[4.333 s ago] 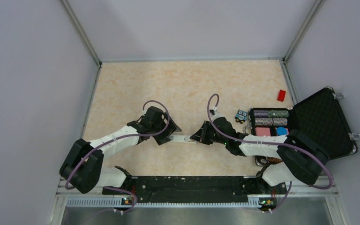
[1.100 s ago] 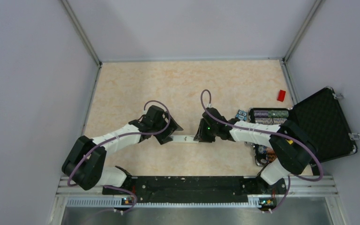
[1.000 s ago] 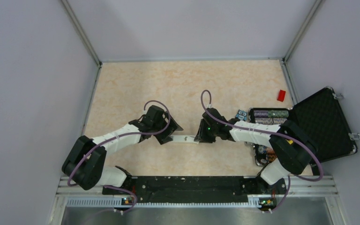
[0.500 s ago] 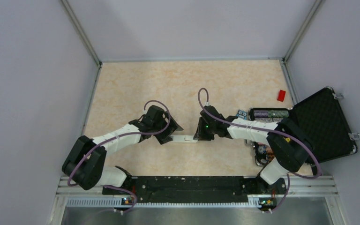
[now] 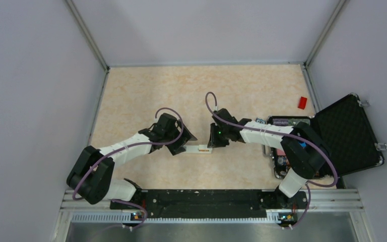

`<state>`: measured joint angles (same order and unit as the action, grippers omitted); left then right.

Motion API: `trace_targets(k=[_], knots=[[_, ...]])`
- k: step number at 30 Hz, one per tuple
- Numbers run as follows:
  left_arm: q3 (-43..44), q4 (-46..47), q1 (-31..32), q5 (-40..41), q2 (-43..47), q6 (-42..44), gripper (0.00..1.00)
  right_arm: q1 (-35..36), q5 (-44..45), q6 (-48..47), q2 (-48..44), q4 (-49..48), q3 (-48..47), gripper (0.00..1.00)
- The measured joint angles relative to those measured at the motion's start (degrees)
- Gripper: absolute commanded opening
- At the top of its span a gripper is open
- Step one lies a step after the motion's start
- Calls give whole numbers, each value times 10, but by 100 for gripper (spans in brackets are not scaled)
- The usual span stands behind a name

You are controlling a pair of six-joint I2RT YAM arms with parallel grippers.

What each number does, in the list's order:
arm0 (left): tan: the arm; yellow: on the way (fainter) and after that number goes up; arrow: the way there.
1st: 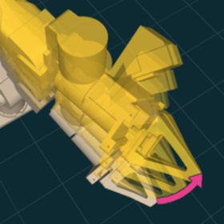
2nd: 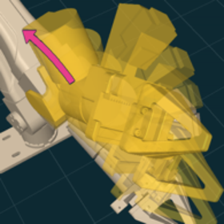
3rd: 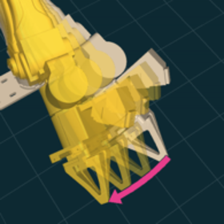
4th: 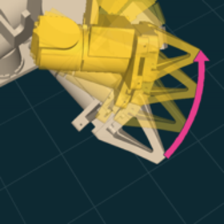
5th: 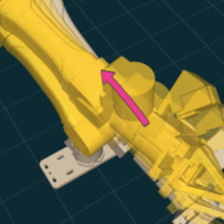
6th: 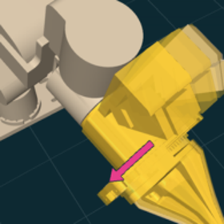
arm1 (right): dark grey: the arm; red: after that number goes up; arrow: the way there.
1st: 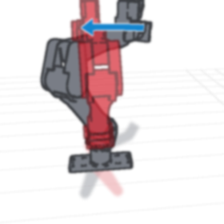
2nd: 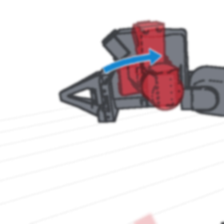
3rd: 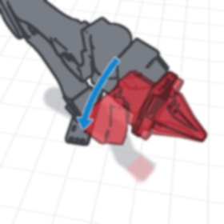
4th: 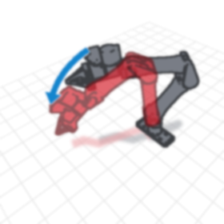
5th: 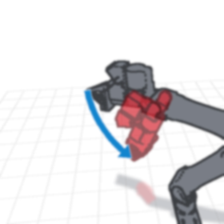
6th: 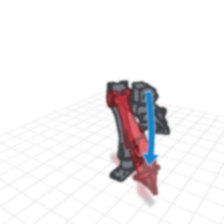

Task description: Load the batteries into the remote control

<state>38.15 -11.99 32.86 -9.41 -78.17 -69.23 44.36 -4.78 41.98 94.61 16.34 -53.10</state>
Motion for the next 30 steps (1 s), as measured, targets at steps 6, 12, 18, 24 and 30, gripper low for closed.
trace_targets(k=[6,12,18,24,30], knots=[[0,0,0,0,0,2,82,-15,-35,-21,9,5,-7,18],[1,0,0,0,-1,2,82,-29,-72,-26,22,12,-14,17],[1,0,0,0,-1,2,82,-38,-104,-26,26,22,-15,17],[1,2,0,0,-3,2,82,-41,-119,-29,26,30,-15,12],[1,4,0,-1,-4,2,82,-41,-123,-31,27,39,-19,12]])
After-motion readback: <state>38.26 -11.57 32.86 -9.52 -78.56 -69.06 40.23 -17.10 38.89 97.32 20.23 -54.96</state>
